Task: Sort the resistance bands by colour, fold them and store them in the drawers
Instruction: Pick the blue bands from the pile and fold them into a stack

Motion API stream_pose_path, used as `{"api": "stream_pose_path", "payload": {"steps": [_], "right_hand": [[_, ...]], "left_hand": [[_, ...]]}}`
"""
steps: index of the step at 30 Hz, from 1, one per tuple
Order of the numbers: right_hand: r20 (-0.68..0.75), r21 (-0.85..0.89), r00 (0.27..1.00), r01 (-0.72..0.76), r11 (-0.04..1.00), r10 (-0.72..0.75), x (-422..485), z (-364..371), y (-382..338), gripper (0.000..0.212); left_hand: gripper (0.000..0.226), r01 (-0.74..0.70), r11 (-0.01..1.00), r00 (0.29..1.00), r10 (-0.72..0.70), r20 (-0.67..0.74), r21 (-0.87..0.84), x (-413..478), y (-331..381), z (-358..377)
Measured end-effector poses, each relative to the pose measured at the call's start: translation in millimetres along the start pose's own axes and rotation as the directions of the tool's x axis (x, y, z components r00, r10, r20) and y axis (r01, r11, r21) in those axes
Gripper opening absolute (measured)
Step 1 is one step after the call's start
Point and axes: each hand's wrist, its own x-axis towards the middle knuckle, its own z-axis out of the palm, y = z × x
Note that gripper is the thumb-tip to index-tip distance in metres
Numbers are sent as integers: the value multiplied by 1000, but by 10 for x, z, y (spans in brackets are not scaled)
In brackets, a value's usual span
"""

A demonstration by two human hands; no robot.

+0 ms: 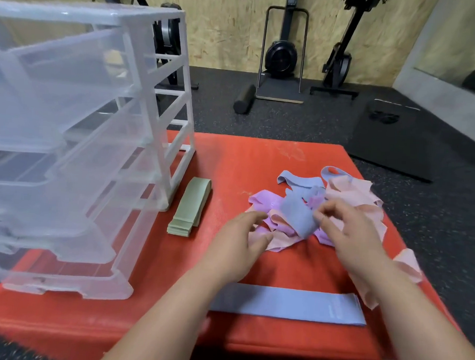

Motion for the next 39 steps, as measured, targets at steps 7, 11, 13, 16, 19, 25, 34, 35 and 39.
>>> {"api": "stream_pose_path", "payload": {"steps": [7,11,13,16,19,25,34,35,39], "right_hand": [[143,-203,986,109,973,-80,-317,182,105,10],[131,-133,975,197,971,-180,-312,180,59,9],[133,-94,971,213,973,-200,-279,167,42,9],[158,-63,963,233,970,-221,-249,174,31,7],[170,-46,958,243,969,-232,-237,193,55,5],[247,-153,957,191,970,-149,-195,231,217,23],[89,-444,992,122,888,-92,-67,92,484,14],[68,-441,995,100,892,-78,-66,50,506,13],[20,-448,1000,5,894,4,-99,-121,555,13]], "left_hand": [[45,17,997,987,-4,158,-81,-114,94,228],[43,-30,998,988,39,150,-62,-107,78,267],[49,-30,995,991,42,128,-92,-103,76,281],[49,-77,992,993,86,84,-101,-58,77,263],[28,-118,989,989,124,78,-87,-9,52,262],[9,-32,997,998,36,53,-68,76,-26,146],[9,36,998,984,-43,-171,-43,43,-83,-230],[10,54,998,980,-61,-191,-44,37,-99,-278],[13,109,994,977,-108,-185,-2,-55,-100,-418]]}}
